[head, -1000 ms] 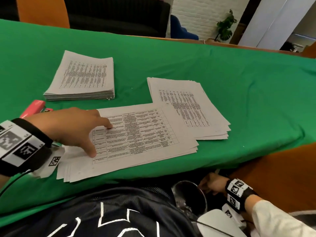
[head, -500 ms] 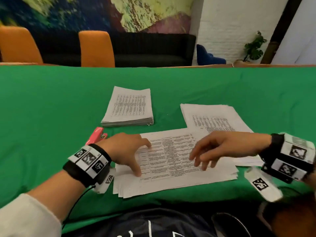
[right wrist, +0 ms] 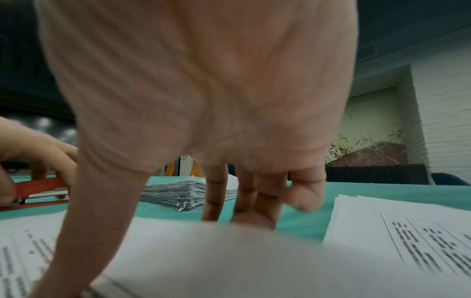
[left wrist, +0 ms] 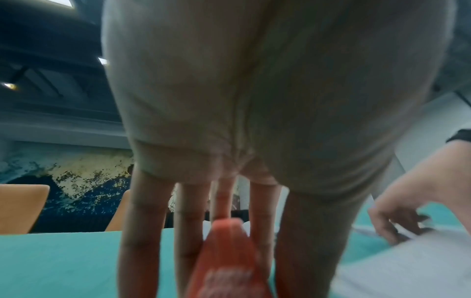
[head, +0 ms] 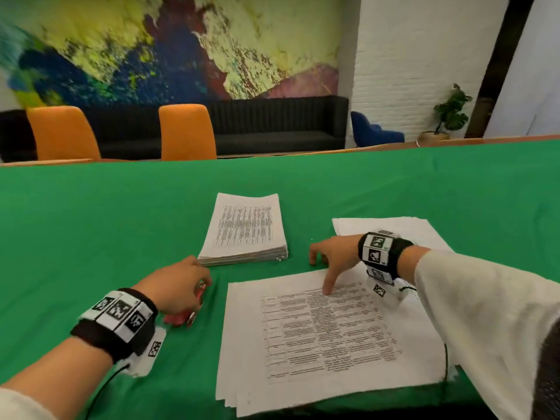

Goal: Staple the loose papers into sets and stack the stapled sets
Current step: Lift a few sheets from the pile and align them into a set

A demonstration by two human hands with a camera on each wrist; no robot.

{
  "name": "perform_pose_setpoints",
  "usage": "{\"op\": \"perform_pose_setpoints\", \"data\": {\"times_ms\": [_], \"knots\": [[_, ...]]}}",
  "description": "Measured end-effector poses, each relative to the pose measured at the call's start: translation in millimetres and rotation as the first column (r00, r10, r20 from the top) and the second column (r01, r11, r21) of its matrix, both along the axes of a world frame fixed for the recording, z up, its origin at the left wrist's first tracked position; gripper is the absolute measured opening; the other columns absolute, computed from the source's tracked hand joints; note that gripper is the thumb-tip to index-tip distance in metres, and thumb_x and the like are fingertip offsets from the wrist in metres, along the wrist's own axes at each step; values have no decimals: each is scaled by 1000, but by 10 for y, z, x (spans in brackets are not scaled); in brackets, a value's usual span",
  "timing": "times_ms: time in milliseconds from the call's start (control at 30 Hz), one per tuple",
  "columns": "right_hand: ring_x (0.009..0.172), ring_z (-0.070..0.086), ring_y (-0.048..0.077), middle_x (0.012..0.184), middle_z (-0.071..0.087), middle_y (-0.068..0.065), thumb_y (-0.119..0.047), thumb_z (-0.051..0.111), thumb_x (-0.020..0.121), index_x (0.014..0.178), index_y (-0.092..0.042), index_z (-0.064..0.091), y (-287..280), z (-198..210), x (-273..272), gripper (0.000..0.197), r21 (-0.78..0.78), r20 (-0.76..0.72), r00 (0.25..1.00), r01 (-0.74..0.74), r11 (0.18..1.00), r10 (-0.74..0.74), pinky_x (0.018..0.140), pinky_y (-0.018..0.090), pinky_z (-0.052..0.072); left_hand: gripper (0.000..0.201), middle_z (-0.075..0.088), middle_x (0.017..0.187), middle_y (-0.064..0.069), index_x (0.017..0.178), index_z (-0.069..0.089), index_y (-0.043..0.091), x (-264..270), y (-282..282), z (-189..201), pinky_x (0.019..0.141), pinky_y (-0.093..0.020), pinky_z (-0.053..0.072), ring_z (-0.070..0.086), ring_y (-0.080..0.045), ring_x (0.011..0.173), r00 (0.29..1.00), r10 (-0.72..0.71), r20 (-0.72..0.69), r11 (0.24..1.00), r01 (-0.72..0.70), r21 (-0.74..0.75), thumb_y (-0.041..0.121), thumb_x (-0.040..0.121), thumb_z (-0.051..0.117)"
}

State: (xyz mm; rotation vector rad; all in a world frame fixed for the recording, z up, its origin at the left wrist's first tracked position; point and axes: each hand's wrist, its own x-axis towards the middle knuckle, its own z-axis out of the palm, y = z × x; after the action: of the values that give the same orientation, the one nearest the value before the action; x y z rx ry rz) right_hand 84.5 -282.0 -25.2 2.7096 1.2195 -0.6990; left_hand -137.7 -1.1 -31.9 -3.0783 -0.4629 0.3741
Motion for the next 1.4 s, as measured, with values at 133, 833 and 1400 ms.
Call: {"op": "perform_pose_setpoints", "data": {"times_ms": [133,833,1400], "knots": [[101,57,20,110,57,-7,-52,89,74,132,-23,58,-22,1,-79,71,-27,27,1000,3,1000,-2,88,33,46,36,48,125,13,118,67,40,-98,116,-38,89,-28,56,61,-12,100,999,25,25,998,-26,56,21,88,71],[97,77,24,110,79,1,-17,81,88,114,-22,72,-493,209,-125,28,624,-404,914,249,740,33,93,45,61,53,77,119,3,135,56,23,-324,-270,-161,83,-38,63,75,-20,105,909,323,263,452,95,-887,12,89,80],[96,77,20,103,80,-1,-8,67,98,108,-20,72,132,580,-876,17,871,-442,889,458,-178,123,87,44,64,15,77,106,-7,110,63,19,140,-658,784,92,-52,61,75,-26,99,217,657,722,528,552,-646,11,97,66]]}}
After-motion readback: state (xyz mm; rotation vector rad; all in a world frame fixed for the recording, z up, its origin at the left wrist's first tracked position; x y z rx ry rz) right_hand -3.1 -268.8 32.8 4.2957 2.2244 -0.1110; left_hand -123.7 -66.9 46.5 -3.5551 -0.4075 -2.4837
